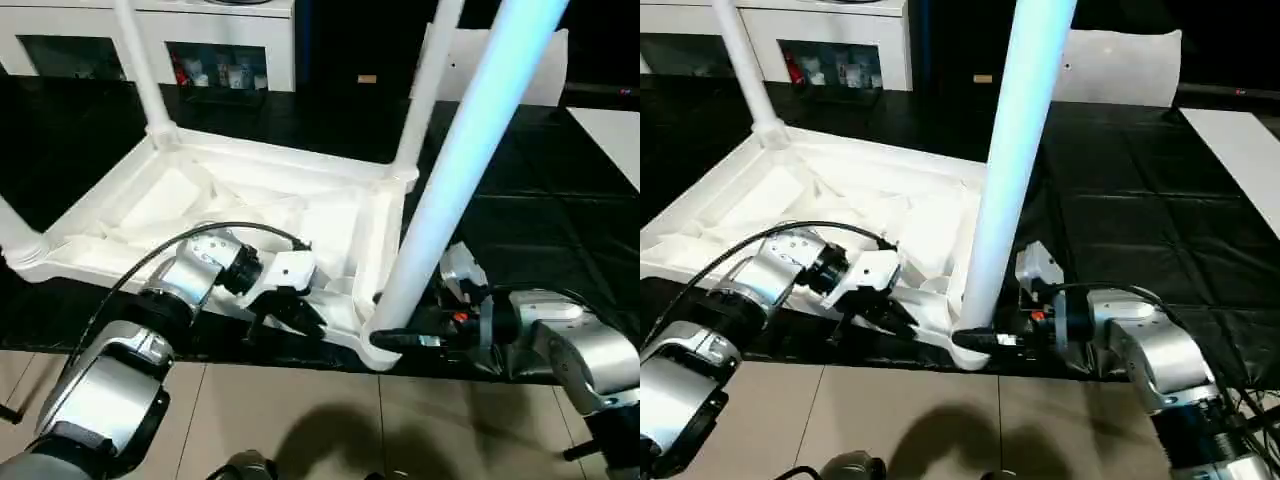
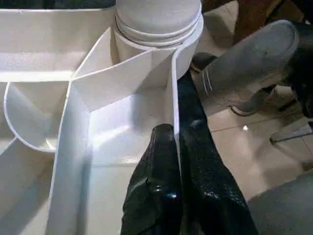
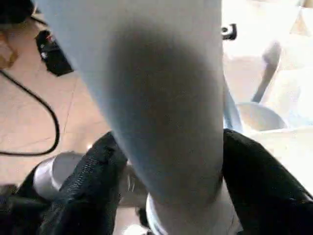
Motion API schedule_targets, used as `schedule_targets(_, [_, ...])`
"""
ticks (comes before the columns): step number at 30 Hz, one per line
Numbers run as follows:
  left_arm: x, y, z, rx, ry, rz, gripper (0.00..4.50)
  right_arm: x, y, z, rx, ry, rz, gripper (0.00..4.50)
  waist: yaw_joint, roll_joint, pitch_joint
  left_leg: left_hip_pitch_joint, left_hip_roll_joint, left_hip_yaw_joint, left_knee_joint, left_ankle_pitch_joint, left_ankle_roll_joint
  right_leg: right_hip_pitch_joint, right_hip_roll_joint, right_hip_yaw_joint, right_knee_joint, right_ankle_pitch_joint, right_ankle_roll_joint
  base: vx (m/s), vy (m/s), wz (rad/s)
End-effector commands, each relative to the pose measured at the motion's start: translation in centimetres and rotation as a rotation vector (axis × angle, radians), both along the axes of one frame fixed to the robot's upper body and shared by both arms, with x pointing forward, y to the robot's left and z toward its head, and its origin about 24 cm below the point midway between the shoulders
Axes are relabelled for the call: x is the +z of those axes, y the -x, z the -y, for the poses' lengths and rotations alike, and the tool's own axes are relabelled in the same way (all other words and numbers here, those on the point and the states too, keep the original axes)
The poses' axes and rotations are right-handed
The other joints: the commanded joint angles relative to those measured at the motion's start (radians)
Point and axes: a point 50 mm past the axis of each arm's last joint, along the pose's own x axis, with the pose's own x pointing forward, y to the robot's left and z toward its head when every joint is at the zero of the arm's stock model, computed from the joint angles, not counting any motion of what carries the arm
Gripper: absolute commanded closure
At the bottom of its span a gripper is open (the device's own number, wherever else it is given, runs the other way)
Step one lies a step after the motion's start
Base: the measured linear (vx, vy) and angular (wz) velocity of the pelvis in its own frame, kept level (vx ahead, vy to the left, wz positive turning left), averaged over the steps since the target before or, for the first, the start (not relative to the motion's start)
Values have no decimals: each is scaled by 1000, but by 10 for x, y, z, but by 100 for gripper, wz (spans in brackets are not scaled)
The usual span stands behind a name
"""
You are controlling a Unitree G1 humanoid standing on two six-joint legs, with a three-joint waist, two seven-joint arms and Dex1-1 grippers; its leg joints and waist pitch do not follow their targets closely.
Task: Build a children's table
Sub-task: Rotate leg to tighten
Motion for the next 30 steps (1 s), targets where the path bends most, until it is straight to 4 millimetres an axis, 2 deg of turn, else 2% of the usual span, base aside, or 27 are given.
schedule_targets(1, [13, -2, 11, -88, -8, 43, 450, 1, 2, -1, 30, 2, -8, 170, -5, -3, -78, 17, 48, -14, -68, -211, 34, 51, -90, 45, -76, -242, -217, 0, 0, 0])
schedule_targets(6, [15, -4, 10, -66, 8, 36, 450, 1, 2, -4, 26, -11, -15, 220, -5, -4, -78, 16, 48, -14, -68, -200, 35, 50, -88, 44, -75, -238, -215, 0, 0, 0])
schedule_targets(10, [16, -4, 12, -38, 40, 12, 450, 2, 1, -7, 4, -38, -19, 237, -6, -5, -77, 17, 47, -14, -69, -203, 34, 50, -89, 44, -77, -256, -213, 0, 0, 0])
schedule_targets(11, [16, -4, 14, -16, 65, -1, 450, 1, 1, -9, -17, -49, -16, 237, -8, -9, -75, 16, 47, -13, -69, -204, 34, 49, -89, 44, -79, -264, -210, 0, 0, 0])
schedule_targets(14, [16, -8, 20, 79, 123, -5, 450, -2, -4, -15, -138, -65, 10, 241, -12, -6, -72, 19, 45, -15, -71, -225, 22, 45, -90, 44, -85, -325, -194, 0, 0, 0])
schedule_targets(17, [13, -17, 28, 232, 149, 35, 450, -10, -18, -21, -364, -52, 54, 244, -22, -3, -67, 22, 43, -18, -76, -258, -1, 38, -89, 44, -93, -394, -172, 0, 0, 0])
schedule_targets(19, [13, -17, 28, 237, 149, 35, 450, -10, -19, -21, -372, -51, 54, 246, -28, -6, -68, 21, 40, -20, -77, -264, -10, 41, -89, 42, -94, -409, -164, 0, 0, 0])
schedule_targets(20, [10, -23, 33, 348, 154, 47, 450, -15, -30, -24, -539, -38, 56, 249, -42, -7, -69, 15, 39, -21, -79, -243, -15, 43, -86, 42, -89, -376, -165, 0, 0, 0])
schedule_targets(22, [10, -31, 42, 488, 191, 60, 450, -21, -44, -28, -742, -25, 43, 250, -58, -7, -71, 15, 36, -22, -77, -246, -20, 43, -87, 41, -89, -359, -175, 0, 0, 0])
schedule_targets(23, [11, -35, 46, 558, 203, 72, 450, -23, -51, -29, -842, -23, 23, 250, -70, -8, -70, 8, 32, -23, -77, -232, -21, 48, -86, 40, -86, -349, -178, 0, 0, 0])
schedule_targets(24, [12, -38, 48, 600, 209, 79, 450, -24, -55, -31, -904, -20, 8, 250, -77, -3, -71, 12, 30, -22, -74, -230, -19, 45, -85, 41, -88, -344, -181, 0, 0, 0])
schedule_targets(25, [12, -39, 49, 618, 210, 86, 450, -24, -57, -31, -920, -22, 4, 251, -77, -3, -71, 12, 30, -22, -74, -230, -19, 45, -85, 41, -88, -344, -181, 0, 0, 0])
schedule_targets(26, [14, -45, 52, 698, 218, 112, 450, -24, -64, -36, -990, -31, -16, 251, -89, -7, -75, 7, 26, -18, -69, -195, -3, 50, -82, 43, -84, -279, -196, 0, 0, 0])
schedule_targets(27, [18, -50, 56, 783, 245, 111, 450, -23, -72, -40, -1079, -49, -53, 251, -93, -4, -79, 5, 24, -18, -66, -170, 3, 54, -80, 43, -81, -231, -205, 0, 0, 0])
schedule_targets(30, [22, -54, 60, 836, 266, 123, 450, -20, -79, -47, -1122, -64, -76, 251, -96, -4, -83, 0, 21, -15, -62, -98, 40, 60, -74, 43, -69, -79, -239, 0, 0, 0])
